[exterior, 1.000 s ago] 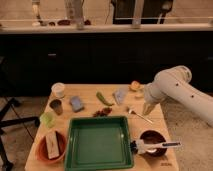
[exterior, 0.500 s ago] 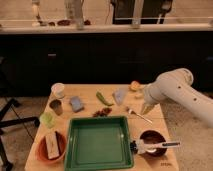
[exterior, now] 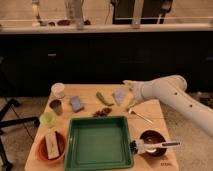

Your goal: Place towel in tray

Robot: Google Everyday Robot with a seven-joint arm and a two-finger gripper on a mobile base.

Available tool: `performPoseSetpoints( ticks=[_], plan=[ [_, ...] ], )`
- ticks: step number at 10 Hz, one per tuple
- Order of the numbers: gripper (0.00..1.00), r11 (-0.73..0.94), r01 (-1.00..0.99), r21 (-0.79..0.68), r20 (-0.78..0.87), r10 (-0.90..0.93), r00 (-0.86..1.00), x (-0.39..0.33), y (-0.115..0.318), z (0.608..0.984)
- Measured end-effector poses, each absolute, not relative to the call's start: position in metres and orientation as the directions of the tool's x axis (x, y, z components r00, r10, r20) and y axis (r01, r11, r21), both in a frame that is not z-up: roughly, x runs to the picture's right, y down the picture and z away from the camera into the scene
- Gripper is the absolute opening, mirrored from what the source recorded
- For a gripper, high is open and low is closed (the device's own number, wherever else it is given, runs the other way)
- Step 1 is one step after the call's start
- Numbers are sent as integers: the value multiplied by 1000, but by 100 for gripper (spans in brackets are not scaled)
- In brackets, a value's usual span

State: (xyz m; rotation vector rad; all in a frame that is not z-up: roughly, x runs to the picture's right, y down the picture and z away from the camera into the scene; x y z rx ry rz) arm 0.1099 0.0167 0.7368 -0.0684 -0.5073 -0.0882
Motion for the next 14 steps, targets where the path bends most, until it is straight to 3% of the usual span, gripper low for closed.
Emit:
performPoseSetpoints(
  ticks=[7, 14],
  plan=[
    [80, 981, 170, -95, 506, -99, 857, 72, -20, 782],
    [80, 961, 210, -177, 516, -91, 852, 37, -10, 834]
  ],
)
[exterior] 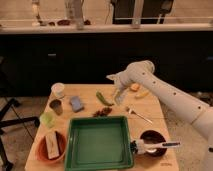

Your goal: Place towel in tray

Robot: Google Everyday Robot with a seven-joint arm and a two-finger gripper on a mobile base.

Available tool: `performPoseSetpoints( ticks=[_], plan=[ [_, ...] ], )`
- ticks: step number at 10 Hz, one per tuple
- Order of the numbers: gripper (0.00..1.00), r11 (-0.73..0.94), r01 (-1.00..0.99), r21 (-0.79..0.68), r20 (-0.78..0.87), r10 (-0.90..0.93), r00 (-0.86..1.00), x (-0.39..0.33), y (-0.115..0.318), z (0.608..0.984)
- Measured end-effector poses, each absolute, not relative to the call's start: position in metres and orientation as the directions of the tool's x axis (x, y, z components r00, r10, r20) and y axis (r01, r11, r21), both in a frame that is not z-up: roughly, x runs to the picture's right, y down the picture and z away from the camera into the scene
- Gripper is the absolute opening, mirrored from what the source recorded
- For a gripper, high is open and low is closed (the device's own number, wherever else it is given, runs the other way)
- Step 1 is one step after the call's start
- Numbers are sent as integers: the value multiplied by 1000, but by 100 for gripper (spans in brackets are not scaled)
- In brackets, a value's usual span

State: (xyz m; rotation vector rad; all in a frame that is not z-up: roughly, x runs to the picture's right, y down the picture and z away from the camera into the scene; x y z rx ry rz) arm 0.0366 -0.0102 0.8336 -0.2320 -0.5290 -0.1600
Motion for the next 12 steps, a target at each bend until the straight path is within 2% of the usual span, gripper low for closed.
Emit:
performPoseSetpoints(
  ticks=[10, 12],
  plan=[
    [80, 959, 216, -182, 513, -95, 853, 38, -9, 836],
    [80, 952, 223, -211, 497, -92, 863, 41, -9, 847]
  ],
)
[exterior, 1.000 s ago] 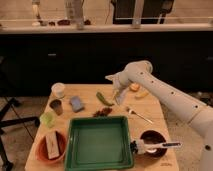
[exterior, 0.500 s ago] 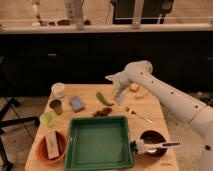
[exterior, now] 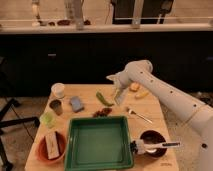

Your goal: Place towel in tray

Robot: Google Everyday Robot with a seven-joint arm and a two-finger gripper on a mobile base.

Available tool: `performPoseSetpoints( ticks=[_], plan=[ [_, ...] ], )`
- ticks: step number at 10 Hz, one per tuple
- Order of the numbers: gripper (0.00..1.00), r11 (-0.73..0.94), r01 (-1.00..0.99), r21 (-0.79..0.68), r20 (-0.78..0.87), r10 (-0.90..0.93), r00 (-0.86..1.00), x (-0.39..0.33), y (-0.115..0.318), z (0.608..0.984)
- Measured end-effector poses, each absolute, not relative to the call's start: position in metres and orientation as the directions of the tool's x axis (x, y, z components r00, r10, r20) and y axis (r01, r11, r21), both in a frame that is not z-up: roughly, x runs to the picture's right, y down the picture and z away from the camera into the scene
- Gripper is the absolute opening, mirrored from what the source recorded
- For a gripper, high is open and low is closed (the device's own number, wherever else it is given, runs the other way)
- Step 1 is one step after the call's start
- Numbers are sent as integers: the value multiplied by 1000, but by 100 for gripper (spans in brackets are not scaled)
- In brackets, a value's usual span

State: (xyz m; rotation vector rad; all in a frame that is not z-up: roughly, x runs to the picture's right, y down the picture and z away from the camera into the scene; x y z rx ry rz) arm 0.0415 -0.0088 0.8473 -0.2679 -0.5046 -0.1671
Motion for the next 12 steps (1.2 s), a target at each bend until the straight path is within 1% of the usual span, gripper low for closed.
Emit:
performPoseSetpoints(
  ticks=[8, 12],
  plan=[
    [80, 908, 240, -343, 479, -51, 877, 39, 14, 905],
    [80, 900, 213, -381, 456, -18, 890, 47, 16, 919]
  ],
)
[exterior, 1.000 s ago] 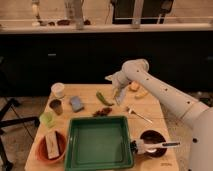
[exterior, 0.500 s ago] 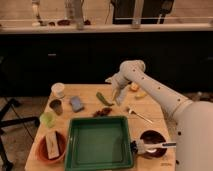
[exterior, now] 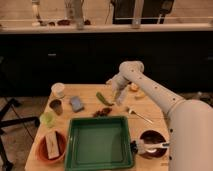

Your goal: Place towel in tray

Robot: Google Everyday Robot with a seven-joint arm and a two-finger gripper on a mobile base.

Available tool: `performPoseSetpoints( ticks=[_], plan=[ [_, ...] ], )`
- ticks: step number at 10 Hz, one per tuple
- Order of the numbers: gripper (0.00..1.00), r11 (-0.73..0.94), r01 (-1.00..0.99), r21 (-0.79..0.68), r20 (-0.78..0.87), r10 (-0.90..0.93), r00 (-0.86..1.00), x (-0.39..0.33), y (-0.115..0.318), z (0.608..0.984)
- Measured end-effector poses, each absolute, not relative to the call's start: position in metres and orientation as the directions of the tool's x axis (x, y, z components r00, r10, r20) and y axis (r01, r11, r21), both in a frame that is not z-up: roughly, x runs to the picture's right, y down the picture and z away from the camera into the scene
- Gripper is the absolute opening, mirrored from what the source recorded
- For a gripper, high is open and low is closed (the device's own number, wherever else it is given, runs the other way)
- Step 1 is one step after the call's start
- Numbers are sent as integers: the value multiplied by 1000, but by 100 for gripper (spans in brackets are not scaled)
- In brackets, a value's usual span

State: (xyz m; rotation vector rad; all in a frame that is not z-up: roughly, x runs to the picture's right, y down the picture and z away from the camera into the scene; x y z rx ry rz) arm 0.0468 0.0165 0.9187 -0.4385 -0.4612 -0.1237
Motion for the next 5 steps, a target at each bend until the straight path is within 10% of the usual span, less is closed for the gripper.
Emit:
performPoseSetpoints(
  ticks=[5],
  plan=[
    [80, 893, 153, -422, 435, 52, 899, 66, 25, 943]
  ],
)
